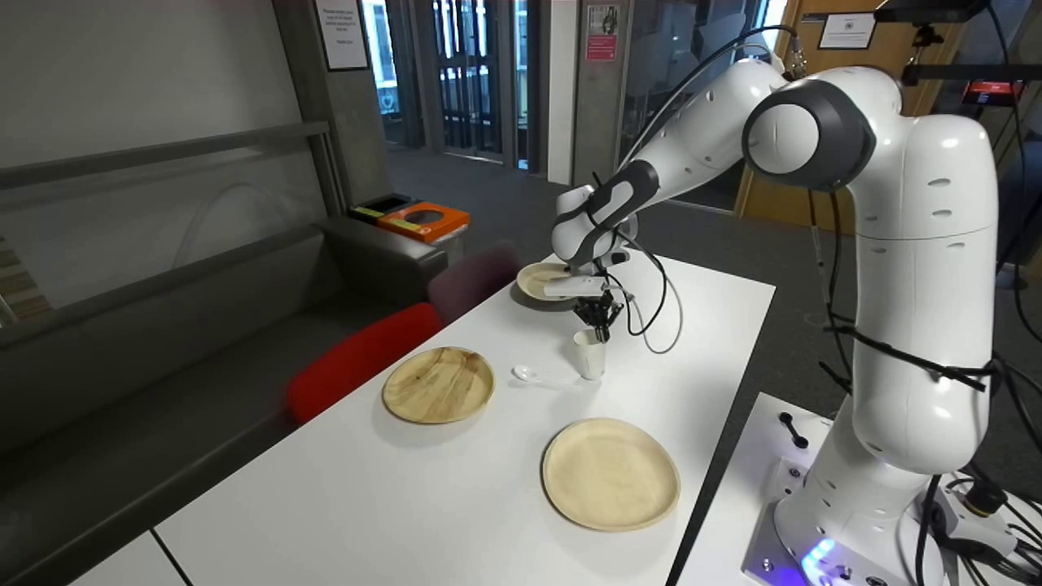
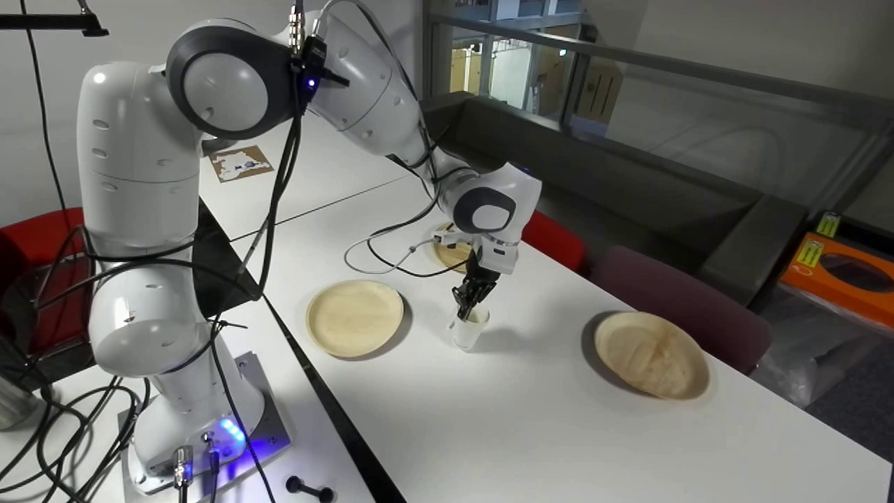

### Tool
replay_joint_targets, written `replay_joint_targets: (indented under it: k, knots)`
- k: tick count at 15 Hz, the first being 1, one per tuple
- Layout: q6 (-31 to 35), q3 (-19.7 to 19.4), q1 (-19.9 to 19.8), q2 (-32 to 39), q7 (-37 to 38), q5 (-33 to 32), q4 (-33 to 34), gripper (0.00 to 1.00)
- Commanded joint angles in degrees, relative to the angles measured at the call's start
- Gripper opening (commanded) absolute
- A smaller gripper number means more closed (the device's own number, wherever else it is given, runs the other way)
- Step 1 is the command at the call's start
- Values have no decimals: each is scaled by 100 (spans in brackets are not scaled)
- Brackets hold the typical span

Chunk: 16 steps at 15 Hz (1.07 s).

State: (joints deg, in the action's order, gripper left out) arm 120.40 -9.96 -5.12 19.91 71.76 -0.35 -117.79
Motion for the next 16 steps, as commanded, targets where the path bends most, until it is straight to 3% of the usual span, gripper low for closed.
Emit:
replay_joint_targets:
  k: [1,4,7,16]
  knots:
    - [573,-201,227,-201,553,-474,-89,1]
    - [1709,-293,346,-348,934,-916,-370,1]
    - [2260,-418,454,-254,1357,-1277,-383,1]
    - [1295,-244,304,78,1144,-718,-13,1]
